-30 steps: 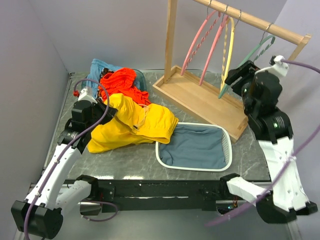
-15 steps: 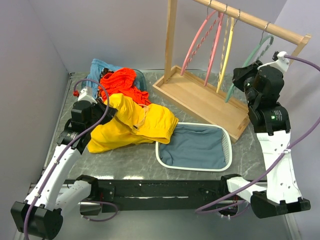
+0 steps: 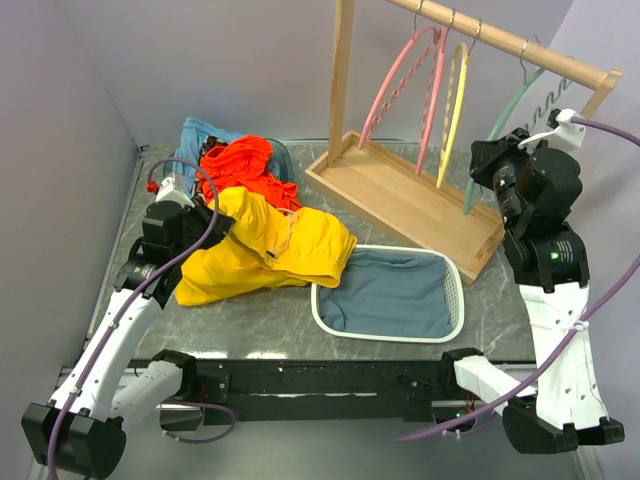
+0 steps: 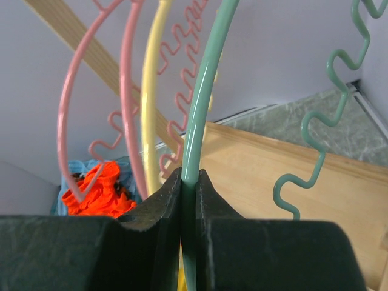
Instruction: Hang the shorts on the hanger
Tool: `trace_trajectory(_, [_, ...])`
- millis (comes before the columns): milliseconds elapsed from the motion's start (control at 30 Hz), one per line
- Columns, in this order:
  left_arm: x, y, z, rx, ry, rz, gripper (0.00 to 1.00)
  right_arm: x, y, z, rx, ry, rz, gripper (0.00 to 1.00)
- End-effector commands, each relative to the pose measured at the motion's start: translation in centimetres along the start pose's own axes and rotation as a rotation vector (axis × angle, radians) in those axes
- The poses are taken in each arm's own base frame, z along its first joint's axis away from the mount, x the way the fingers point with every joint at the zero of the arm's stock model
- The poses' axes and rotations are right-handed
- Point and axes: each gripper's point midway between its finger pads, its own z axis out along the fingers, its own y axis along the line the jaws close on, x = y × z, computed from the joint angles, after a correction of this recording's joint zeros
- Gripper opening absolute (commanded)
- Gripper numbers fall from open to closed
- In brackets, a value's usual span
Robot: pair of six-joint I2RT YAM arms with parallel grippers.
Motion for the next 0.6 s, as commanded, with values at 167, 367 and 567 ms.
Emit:
trace_trajectory(167, [-1.6,-1.7,-0.5,0.064,-0.049,0.019,0.08,-3.2,3.4,-2.4,-0.211,-0.147,-0.016,0.0])
trace_trajectory(367, [-1.4,-1.6,-0.4,0.066,-0.048,0.016,0.08,-2.4,3.7,-4.8,-0.263,-0.127,0.061,0.0])
trace_trajectory(567, [-1.3,-1.4,-0.3,0.062,-0.043,0.012,0.08,-0.5,3.8,-7.5,-0.302,-0.04,0.141,0.0])
